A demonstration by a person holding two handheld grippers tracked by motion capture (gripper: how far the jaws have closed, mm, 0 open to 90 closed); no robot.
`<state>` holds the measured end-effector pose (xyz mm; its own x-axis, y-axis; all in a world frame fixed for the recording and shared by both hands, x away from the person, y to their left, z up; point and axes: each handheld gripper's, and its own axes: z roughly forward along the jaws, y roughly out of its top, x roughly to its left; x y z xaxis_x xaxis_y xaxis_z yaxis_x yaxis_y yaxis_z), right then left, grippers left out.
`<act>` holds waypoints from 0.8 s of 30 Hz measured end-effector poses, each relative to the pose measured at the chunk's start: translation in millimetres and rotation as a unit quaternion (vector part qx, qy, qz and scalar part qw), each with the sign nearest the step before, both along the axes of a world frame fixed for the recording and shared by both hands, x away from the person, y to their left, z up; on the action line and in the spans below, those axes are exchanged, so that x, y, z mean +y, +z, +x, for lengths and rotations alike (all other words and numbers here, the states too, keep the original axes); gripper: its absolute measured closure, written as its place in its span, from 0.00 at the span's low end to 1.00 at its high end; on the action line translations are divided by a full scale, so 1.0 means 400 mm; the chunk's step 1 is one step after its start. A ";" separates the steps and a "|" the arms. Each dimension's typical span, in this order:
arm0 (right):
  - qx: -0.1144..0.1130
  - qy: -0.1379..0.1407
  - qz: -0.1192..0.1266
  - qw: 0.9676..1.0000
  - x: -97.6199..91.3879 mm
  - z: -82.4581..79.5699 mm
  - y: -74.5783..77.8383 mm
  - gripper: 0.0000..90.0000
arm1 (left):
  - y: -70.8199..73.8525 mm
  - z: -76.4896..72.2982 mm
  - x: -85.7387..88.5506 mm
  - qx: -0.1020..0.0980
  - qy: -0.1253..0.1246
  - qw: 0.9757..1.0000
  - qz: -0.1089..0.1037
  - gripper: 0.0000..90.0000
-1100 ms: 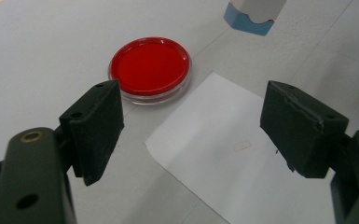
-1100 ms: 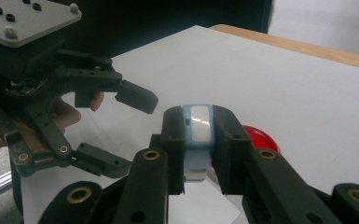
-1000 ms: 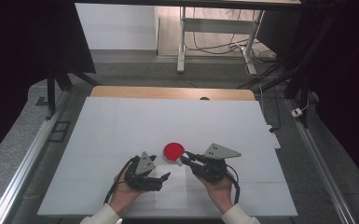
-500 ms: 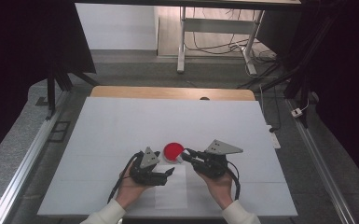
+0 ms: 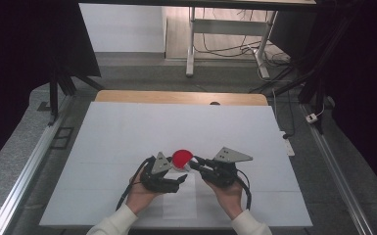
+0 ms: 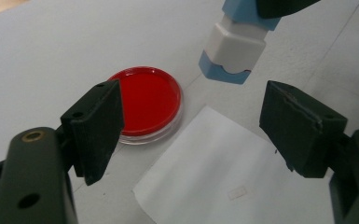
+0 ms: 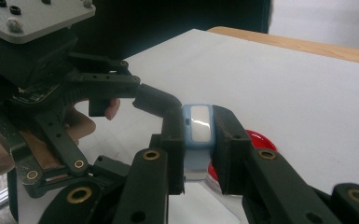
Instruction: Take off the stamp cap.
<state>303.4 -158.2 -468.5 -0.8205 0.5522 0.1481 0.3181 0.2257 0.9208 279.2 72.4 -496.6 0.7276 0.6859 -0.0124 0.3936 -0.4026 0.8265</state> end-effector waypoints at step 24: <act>0.011 -0.022 0.020 0.999 0.009 -0.017 -0.006 0.83 | -0.011 -0.003 -0.038 -0.018 -0.014 1.000 0.018 0.29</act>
